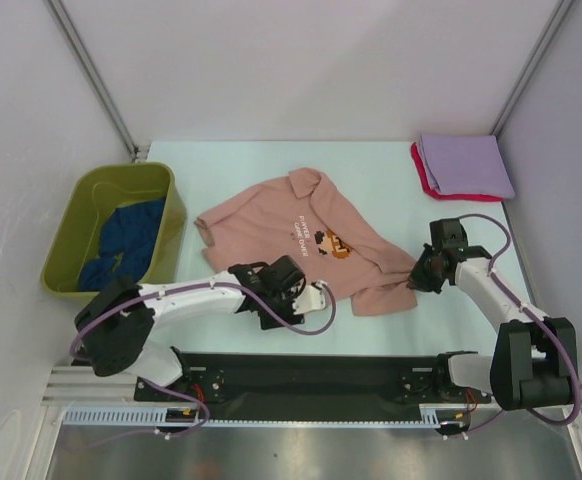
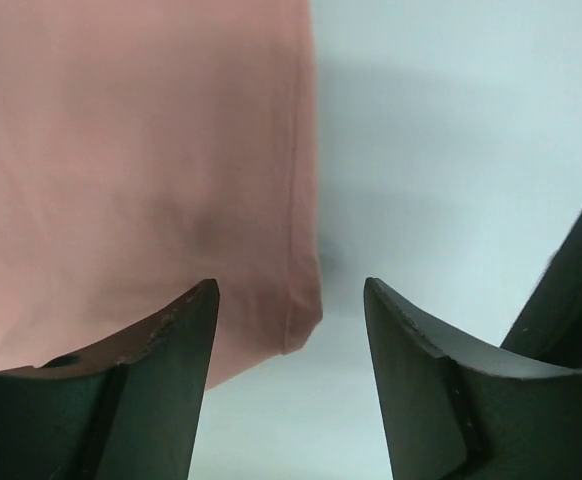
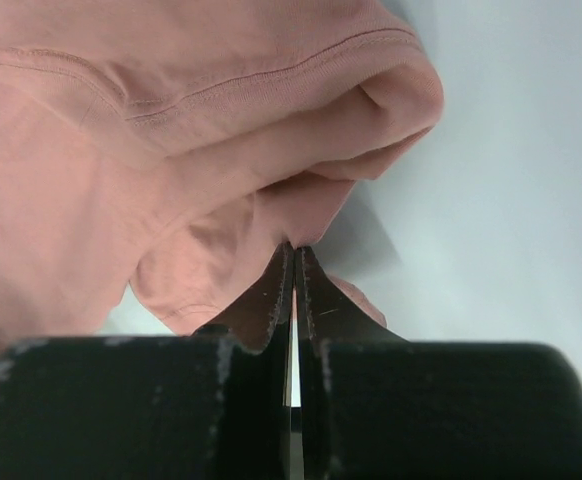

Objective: Fold and stack the t-shirts
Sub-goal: Flatten the tshirt out

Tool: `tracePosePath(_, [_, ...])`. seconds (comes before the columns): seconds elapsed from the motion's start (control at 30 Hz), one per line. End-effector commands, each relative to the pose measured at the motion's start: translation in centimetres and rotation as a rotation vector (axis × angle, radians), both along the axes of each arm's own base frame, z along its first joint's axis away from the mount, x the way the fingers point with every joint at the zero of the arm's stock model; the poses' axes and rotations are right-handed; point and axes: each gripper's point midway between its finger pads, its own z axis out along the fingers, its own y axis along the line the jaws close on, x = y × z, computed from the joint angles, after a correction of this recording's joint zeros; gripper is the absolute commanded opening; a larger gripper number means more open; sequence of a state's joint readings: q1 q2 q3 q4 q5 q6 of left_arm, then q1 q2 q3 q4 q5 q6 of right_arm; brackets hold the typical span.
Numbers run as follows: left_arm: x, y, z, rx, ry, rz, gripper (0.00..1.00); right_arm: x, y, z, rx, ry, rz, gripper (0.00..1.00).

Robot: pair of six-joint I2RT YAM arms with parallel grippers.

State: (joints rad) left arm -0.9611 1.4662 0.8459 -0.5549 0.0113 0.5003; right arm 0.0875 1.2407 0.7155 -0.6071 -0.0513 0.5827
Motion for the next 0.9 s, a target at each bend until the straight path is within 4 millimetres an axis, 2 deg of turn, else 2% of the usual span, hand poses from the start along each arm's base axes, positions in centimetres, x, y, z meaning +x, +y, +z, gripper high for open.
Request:
tracePosePath(0.0, [0.0,1.6,-2.2,0.081,-0.016,-0.053,0.65,0.7,0.0,1.2,-0.001,-0.029,0.014,0.00])
tracePosePath(0.13, [2.0,2.6,-3.2,0.141,-0.105,0.006,0.57,0.8,0.1,2.1,0.022,-0.044,0.014,0.00])
tracePosePath(0.17, [2.9,2.4,-2.9,0.131,-0.137,0.026,0.40,0.9,0.1,2.7,0.023,-0.057,0.015,0.00])
tracePosePath(0.2, [3.6,2.5,-2.6,0.130,-0.162,0.049,0.28,1.5,0.2,3.8,0.028,-0.086,0.023,0.00])
tracePosePath(0.23, [5.4,2.8,-1.1,0.119,-0.222,0.100,0.17,1.7,0.3,5.1,0.044,-0.117,0.024,0.00])
tracePosePath(0.27, [6.8,2.7,0.4,0.086,-0.275,0.133,0.00,2.1,0.3,6.2,0.053,-0.145,0.027,0.00])
tracePosePath(0.3, [8.2,3.0,2.0,0.061,-0.320,0.171,0.00,3.3,0.4,8.8,0.064,-0.214,0.039,0.00])
tracePosePath(0.33, [11.0,3.4,6.2,-0.026,-0.394,0.255,0.00,3.5,0.5,10.5,0.078,-0.253,0.048,0.00])
tracePosePath(0.37, [12.1,4.0,8.3,-0.059,-0.413,0.293,0.00,3.9,0.3,12.2,0.080,-0.293,0.048,0.00])
tracePosePath(0.4, [13.2,4.4,10.6,-0.097,-0.436,0.329,0.00,5.1,0.2,16.1,0.075,-0.389,0.059,0.00])
tracePosePath(0.43, [14.7,6.1,12.8,-0.119,-0.460,0.390,0.00,5.0,0.2,17.7,0.077,-0.412,0.062,0.00])
tracePosePath(0.47, [15.5,6.2,16.9,-0.175,-0.485,0.396,0.00,5.4,0.1,20.1,0.078,-0.467,0.064,0.00])
tracePosePath(0.5, [15.9,6.7,18.9,-0.192,-0.501,0.398,0.00,5.5,0.1,22.2,0.077,-0.510,0.071,0.00])
tracePosePath(0.53, [16.0,7.7,22.3,-0.230,-0.516,0.390,0.00,5.6,0.2,26.7,0.079,-0.605,0.083,0.00])
tracePosePath(0.6, [15.4,8.4,24.7,-0.254,-0.514,0.362,0.00,5.2,0.5,30.5,0.088,-0.688,0.102,0.00])
tracePosePath(0.63, [15.2,9.2,25.8,-0.259,-0.513,0.360,0.00,4.5,0.8,34.1,0.094,-0.770,0.119,0.00])
tracePosePath(0.67, [13.3,9.0,26.9,-0.284,-0.454,0.285,0.00,4.0,0.8,35.5,0.097,-0.804,0.123,0.00])
tracePosePath(0.73, [11.5,9.9,27.3,-0.282,-0.389,0.236,0.00,2.7,1.0,37.8,0.106,-0.856,0.122,0.00])
tracePosePath(0.77, [9.8,10.3,26.9,-0.257,-0.341,0.180,0.00,2.1,1.0,39.1,0.117,-0.892,0.118,0.00])
tracePosePath(0.8, [8.9,10.4,26.7,-0.258,-0.324,0.158,0.00,1.2,1.2,39.9,0.130,-0.918,0.116,0.00])
tracePosePath(0.87, [6.9,10.6,24.6,-0.222,-0.224,0.108,0.01,0.7,1.5,40.2,0.164,-0.928,0.110,0.00])
